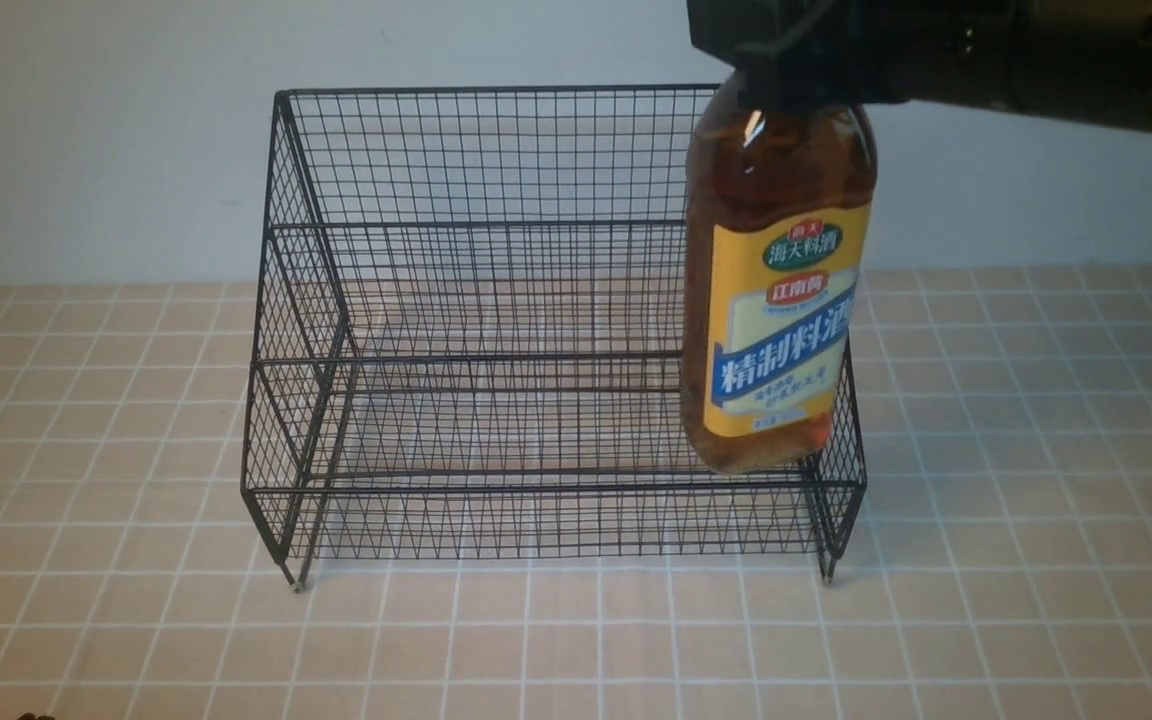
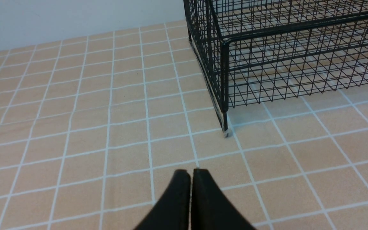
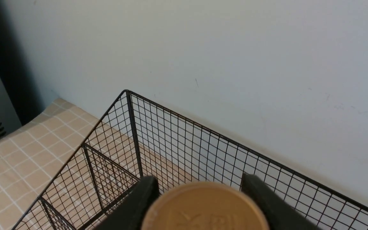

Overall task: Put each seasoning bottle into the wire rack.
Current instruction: Use the right arm to put the condiment bottle back on the shelf

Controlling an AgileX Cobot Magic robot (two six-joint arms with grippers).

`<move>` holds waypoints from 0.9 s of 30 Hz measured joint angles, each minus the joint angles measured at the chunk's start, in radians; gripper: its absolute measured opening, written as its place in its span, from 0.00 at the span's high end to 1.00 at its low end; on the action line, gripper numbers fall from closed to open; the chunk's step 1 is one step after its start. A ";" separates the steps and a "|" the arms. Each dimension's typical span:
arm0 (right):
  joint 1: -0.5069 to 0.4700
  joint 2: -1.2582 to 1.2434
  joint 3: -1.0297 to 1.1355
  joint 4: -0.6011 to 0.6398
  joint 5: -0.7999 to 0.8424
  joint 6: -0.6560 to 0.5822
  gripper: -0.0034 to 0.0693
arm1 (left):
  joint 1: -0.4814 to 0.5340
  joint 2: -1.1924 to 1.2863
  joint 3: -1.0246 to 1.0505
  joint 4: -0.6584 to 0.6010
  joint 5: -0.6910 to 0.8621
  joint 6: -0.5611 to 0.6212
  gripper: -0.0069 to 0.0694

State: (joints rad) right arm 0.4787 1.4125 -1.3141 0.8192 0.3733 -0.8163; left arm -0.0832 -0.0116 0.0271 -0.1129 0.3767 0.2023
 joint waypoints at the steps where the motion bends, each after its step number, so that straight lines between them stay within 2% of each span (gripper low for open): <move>1: -0.001 0.003 0.000 -0.010 0.000 0.013 0.53 | 0.000 0.000 0.000 0.000 0.000 0.000 0.92; 11: -0.001 0.024 0.000 -0.113 0.003 0.140 0.53 | 0.000 0.000 0.000 0.000 0.000 0.000 0.92; 14: -0.001 0.024 -0.005 -0.176 0.019 0.215 0.53 | 0.000 0.000 0.000 0.000 0.000 0.000 0.92; 20: -0.001 0.029 -0.015 -0.352 0.055 0.416 0.53 | 0.000 0.000 0.000 0.000 0.000 0.000 0.92; 25: -0.001 0.049 -0.015 -0.555 0.196 0.630 0.53 | 0.000 0.000 0.000 0.000 0.000 0.000 0.92; 27: -0.001 0.058 -0.013 -0.599 0.230 0.672 0.53 | 0.000 0.000 0.000 0.000 0.000 0.000 0.92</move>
State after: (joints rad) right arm 0.4779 1.4704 -1.3271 0.2201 0.6032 -0.1444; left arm -0.0832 -0.0116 0.0271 -0.1129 0.3767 0.2023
